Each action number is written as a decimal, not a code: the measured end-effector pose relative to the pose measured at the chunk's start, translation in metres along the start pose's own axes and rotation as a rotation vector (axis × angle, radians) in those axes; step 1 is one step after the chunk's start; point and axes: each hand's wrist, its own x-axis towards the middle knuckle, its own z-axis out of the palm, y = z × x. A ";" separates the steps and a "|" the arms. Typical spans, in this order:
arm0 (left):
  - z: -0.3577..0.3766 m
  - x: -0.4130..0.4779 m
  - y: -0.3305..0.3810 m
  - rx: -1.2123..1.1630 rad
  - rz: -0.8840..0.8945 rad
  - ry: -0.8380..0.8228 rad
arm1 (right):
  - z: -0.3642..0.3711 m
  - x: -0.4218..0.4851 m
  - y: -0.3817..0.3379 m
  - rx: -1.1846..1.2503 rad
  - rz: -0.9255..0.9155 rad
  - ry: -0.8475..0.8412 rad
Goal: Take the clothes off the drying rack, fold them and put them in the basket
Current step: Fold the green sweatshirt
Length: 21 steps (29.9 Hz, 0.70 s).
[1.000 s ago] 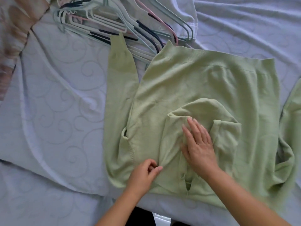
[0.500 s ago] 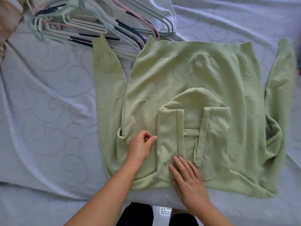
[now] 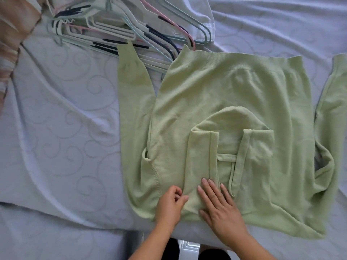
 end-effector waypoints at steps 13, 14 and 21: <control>-0.106 0.042 0.015 0.030 -0.017 0.755 | -0.115 0.239 0.003 0.544 0.284 0.136; -0.110 0.044 0.012 0.003 -0.136 0.738 | -0.119 0.263 0.000 0.532 0.326 0.124; -0.123 0.035 -0.006 -0.506 -0.242 0.145 | -0.108 0.338 -0.024 0.266 0.681 -0.095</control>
